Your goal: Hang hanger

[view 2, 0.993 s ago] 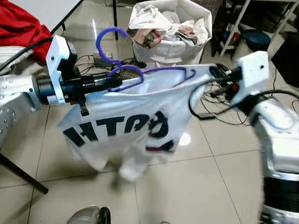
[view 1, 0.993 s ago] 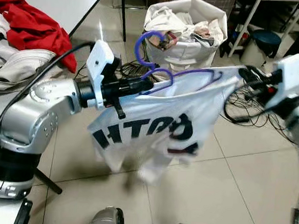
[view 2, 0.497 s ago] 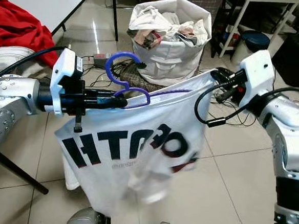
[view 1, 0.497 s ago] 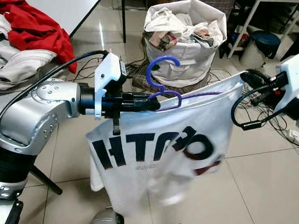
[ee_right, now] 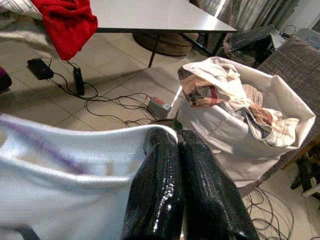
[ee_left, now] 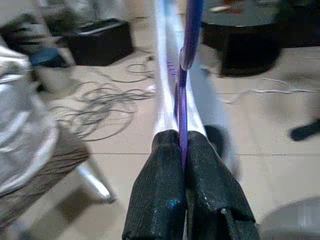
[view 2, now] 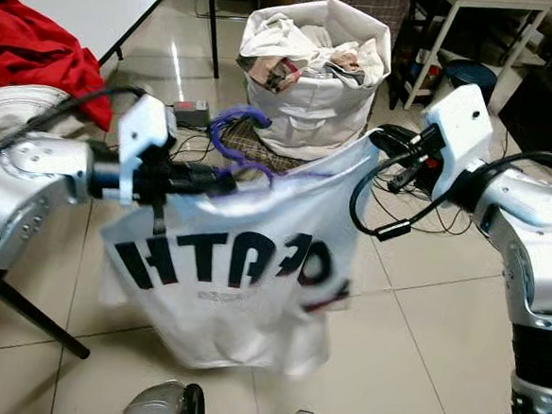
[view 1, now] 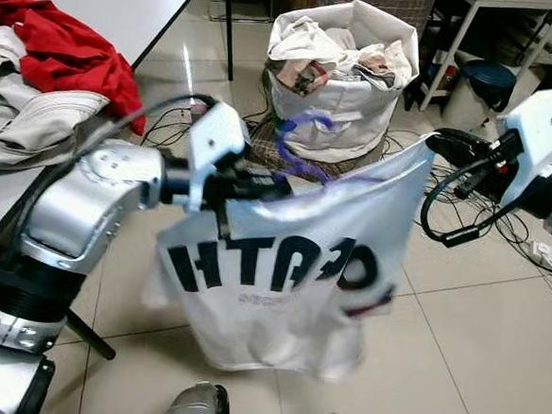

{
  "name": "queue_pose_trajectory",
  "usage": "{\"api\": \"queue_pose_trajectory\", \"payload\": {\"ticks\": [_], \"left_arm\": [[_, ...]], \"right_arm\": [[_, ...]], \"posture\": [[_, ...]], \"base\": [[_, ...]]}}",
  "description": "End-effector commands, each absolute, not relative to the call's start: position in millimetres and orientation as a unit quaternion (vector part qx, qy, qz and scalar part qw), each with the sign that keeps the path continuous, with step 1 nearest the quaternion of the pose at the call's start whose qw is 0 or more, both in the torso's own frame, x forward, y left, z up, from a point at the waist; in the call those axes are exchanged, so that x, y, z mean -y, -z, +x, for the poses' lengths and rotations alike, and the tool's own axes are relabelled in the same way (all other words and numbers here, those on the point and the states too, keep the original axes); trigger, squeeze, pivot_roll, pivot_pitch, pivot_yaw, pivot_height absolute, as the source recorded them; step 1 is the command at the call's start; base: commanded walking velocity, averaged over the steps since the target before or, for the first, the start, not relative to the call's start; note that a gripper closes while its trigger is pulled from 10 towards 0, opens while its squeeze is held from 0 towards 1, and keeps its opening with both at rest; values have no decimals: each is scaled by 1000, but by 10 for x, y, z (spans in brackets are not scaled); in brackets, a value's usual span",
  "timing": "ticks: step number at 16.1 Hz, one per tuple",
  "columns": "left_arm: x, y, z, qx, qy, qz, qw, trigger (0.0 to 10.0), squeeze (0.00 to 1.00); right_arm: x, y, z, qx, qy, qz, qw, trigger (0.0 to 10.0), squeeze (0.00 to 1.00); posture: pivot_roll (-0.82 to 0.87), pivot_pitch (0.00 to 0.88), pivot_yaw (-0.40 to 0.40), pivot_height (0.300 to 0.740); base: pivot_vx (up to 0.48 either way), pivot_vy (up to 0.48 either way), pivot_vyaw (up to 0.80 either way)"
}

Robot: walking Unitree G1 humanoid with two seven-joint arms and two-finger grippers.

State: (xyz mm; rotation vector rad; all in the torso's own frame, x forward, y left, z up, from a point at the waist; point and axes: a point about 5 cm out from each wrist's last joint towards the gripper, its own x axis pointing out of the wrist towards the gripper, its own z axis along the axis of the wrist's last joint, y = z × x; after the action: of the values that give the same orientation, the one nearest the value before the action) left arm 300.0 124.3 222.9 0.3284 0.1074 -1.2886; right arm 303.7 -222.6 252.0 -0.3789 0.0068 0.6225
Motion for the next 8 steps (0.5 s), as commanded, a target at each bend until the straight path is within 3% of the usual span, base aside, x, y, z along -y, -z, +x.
{"api": "queue_pose_trajectory", "payload": {"ticks": [1,3,5,8], "left_arm": [[-1137,-2310,2957,-39,626,164,762,0,0],[-983,-2250,2879,-50,669,171,721,0,0],[-926,-2221,2886,-54,668,176,721,0,0],[-888,-2187,3097,-56,598,185,778,0,0]], "right_arm": [[2182,-2615,3043,12,-315,-190,930,0,0],[2133,-2626,3086,11,-324,-200,925,0,0],[2090,-2653,3103,15,-331,-203,922,0,0],[2004,-2664,3097,16,-349,-204,915,0,0]], "posture": [[-75,50,-1,740],[-77,51,-2,740],[-78,53,-2,740],[-76,54,-6,740]], "base": [[0,0,0],[0,0,0],[0,0,0],[0,0,0]]}}
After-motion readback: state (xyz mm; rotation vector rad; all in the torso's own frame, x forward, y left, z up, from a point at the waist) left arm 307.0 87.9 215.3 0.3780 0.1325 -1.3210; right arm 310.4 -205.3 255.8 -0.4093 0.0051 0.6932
